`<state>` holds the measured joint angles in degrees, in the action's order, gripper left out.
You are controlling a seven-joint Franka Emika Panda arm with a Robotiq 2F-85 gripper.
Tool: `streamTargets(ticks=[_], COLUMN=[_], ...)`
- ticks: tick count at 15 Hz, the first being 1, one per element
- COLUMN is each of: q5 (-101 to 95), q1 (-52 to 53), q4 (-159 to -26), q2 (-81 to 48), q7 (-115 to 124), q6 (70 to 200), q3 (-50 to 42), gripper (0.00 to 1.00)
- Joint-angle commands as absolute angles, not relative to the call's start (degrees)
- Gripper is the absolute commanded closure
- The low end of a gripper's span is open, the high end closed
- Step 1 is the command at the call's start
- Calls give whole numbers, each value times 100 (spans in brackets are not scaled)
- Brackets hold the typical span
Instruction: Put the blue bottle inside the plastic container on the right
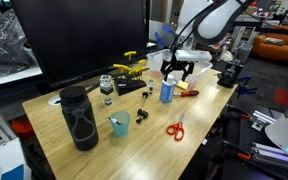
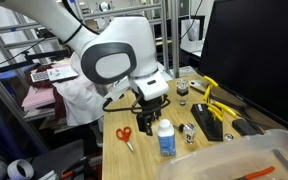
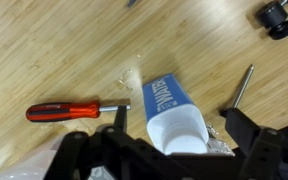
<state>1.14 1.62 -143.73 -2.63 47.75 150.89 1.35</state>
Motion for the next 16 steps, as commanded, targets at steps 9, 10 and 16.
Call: streamTargets(ticks=[9, 10, 16], q5=[729, 733, 672], q1=[143, 158, 198], q4=[-13770, -13749, -13632], q2=[-1046, -1097, -1333], q7=[2993, 2930, 2798], q6=[15220, 15238, 15301], q3=[33, -5, -164], gripper=[0, 0, 0])
